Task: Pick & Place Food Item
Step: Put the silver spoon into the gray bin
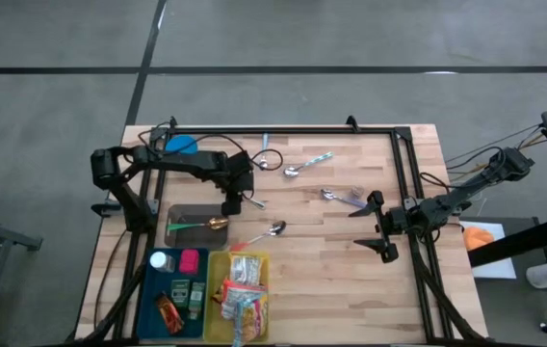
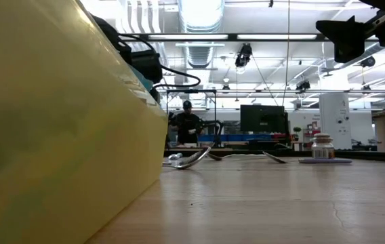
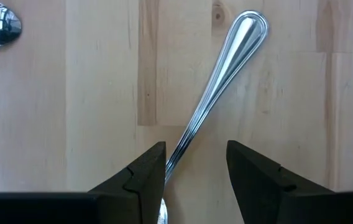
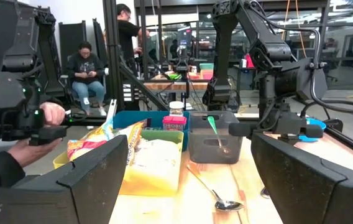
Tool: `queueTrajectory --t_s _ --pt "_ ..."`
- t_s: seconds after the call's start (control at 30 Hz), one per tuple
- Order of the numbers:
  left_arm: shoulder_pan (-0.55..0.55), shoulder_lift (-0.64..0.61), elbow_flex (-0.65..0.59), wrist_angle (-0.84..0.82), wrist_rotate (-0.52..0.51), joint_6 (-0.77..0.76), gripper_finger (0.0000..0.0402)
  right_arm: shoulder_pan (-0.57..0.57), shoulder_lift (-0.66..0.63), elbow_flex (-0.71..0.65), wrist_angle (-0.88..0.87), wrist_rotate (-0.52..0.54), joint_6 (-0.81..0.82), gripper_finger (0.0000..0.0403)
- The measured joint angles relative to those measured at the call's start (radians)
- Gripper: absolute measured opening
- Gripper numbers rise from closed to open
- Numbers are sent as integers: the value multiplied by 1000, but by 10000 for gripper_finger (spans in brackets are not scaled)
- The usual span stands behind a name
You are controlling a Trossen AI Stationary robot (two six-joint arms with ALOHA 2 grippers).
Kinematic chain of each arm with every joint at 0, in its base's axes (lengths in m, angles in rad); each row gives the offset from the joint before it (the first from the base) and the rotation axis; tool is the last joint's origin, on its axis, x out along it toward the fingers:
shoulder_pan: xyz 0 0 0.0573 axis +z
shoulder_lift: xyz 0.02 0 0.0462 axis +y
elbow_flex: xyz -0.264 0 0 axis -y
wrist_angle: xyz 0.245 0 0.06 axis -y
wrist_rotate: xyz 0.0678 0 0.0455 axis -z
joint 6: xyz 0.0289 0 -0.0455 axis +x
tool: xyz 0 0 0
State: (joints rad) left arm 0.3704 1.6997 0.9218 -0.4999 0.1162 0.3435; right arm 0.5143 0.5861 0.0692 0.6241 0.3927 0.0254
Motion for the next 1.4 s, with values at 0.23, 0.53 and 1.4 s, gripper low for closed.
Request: queueTrajectory --t_s 0.23,0.53,1.4 --pt "4 0 0 -20 -7 -37 169 0 0 0 0 0 0 338" --pt "4 0 35 -53 -11 -35 169 0 0 0 0 0 0 338" --pt "3 152 193 -219 -10 -30 169 0 0 0 0 0 0 338"
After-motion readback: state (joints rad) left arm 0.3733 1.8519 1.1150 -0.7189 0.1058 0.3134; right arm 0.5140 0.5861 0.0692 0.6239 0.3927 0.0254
